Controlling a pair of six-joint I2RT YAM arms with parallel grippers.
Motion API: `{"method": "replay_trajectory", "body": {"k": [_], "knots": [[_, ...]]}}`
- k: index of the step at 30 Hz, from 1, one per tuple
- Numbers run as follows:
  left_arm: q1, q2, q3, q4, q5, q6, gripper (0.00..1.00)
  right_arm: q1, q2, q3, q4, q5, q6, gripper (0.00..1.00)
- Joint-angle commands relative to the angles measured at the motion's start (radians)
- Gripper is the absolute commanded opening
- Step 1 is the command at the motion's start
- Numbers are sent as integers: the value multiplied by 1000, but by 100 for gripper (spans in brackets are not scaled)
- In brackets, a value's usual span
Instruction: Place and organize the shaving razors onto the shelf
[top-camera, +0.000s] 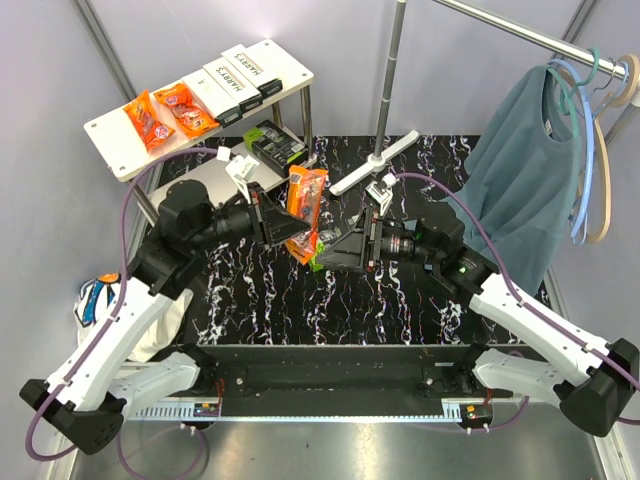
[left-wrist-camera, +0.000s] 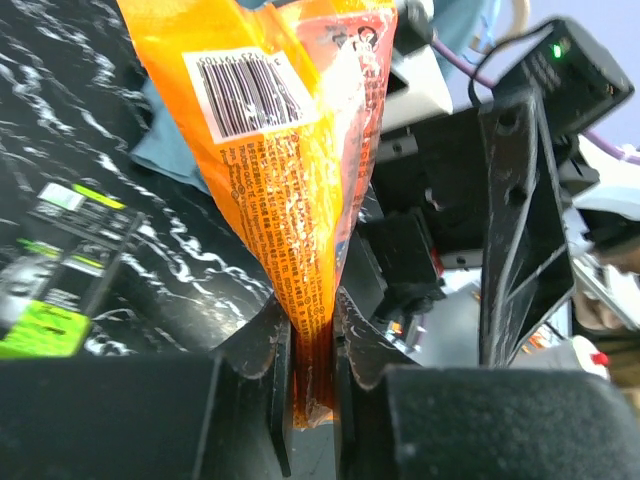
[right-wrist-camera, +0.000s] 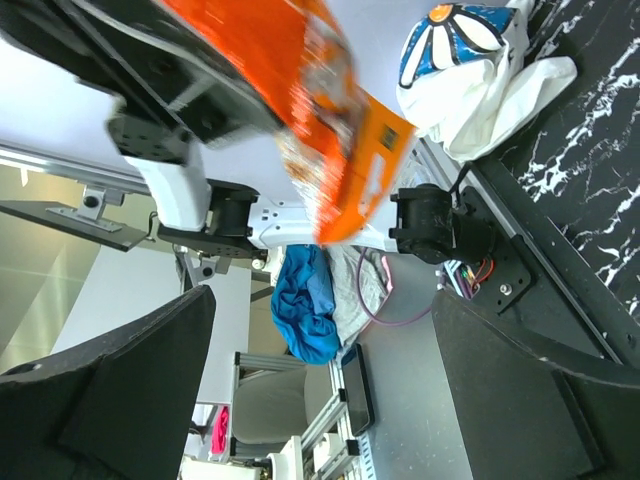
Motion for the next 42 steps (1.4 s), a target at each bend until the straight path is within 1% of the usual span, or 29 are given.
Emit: {"method": "replay_trajectory", "body": {"k": [1, 5, 8, 11, 14, 17, 19, 20, 25, 27, 28, 29, 30, 31, 32, 33, 34, 35, 36, 37, 38, 42], "knots": [[10, 22, 150, -107, -80, 126, 0, 1, -30, -18, -12, 24, -22, 100], [46, 61, 241, -192, -74, 178, 0, 2, -39, -28, -12, 29, -24, 100], [100, 80, 291, -207, -39, 184, 0, 1, -45, -40, -6, 37, -22, 100], [192, 100, 334, -213, 26, 180, 0, 2, -49, -52, -6, 38, -22, 100], [249, 121, 383, -230, 77, 186, 0, 2, -54, -60, -6, 41, -22, 100], [357, 146, 437, -232, 133, 177, 0, 2, -54, -75, -6, 44, -19, 100], [401, 161, 488, -232, 172, 160, 0, 2, -53, -77, -6, 44, -19, 100], [442, 181, 505, -232, 185, 154, 0, 2, -53, -78, -4, 47, -19, 100], [523, 244, 620, -229, 209, 112, 0, 2, -57, -98, -3, 53, -19, 100], [560, 262, 630, -200, 215, 66, 0, 2, -59, -110, -4, 53, -16, 100], [583, 275, 634, -157, 234, 17, 0, 2, -57, -113, -4, 55, -16, 100], [629, 281, 634, -132, 254, -13, 0, 2, -60, -123, -3, 56, -16, 100], [651, 289, 631, -102, 274, -47, 0, 1, -60, -126, -3, 56, -16, 100], [675, 302, 627, -38, 309, -125, 0, 2, -60, -130, -1, 58, -16, 100], [725, 308, 623, -2, 323, -168, 0, 2, -59, -139, 2, 58, -14, 100], [752, 316, 609, 36, 339, -211, 0, 1, -56, -141, 5, 58, -13, 100], [776, 327, 601, 117, 357, -309, 0, 1, -53, -146, 16, 56, -11, 100], [825, 335, 592, 163, 368, -361, 0, 2, -46, -152, 20, 52, -7, 100], [850, 339, 571, 209, 377, -410, 0, 2, -43, -155, 25, 52, -5, 100], [871, 351, 563, 278, 380, -491, 0, 2, -40, -158, 34, 50, -1, 100], [911, 358, 562, 290, 379, -515, 1, 2, -31, -162, 37, 47, 1, 100], [1011, 404, 568, 325, 383, -581, 3, 2, -19, -181, 56, 43, 13, 100]]}}
